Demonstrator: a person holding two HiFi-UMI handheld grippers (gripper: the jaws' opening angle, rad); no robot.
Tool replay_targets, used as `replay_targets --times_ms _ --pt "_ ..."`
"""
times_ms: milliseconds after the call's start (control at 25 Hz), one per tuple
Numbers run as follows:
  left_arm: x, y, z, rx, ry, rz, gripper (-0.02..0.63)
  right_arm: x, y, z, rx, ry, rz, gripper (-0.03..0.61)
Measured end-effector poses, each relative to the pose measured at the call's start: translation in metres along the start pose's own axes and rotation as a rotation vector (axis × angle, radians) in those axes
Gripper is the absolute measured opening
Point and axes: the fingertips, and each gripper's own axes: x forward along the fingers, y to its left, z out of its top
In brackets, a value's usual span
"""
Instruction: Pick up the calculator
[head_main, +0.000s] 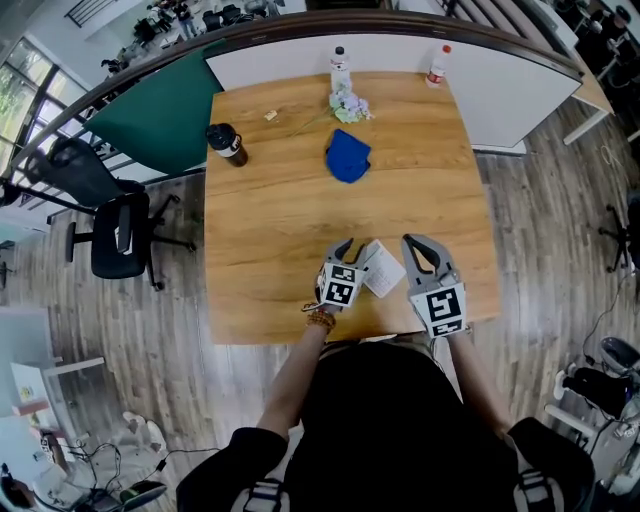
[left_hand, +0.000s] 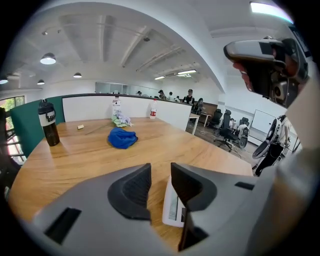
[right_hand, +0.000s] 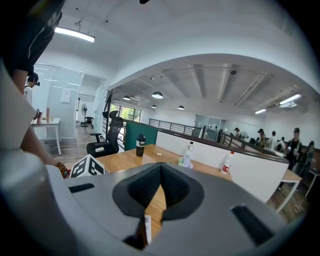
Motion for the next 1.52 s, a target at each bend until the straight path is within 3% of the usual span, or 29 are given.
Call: replay_targets --times_ms 640,1520 --pt "0.021 -0.009 -0.065 -0.057 0.171 -0.055 0.176 -0.004 0.003 -0.004 -0.019 0.025 0.022 0.006" --pt "0.028 -0.013 -0.097 -0.131 0.237 -0.086 0.16 -0.002 0.005 -0.007 -0.011 0.029 0.02 0.006"
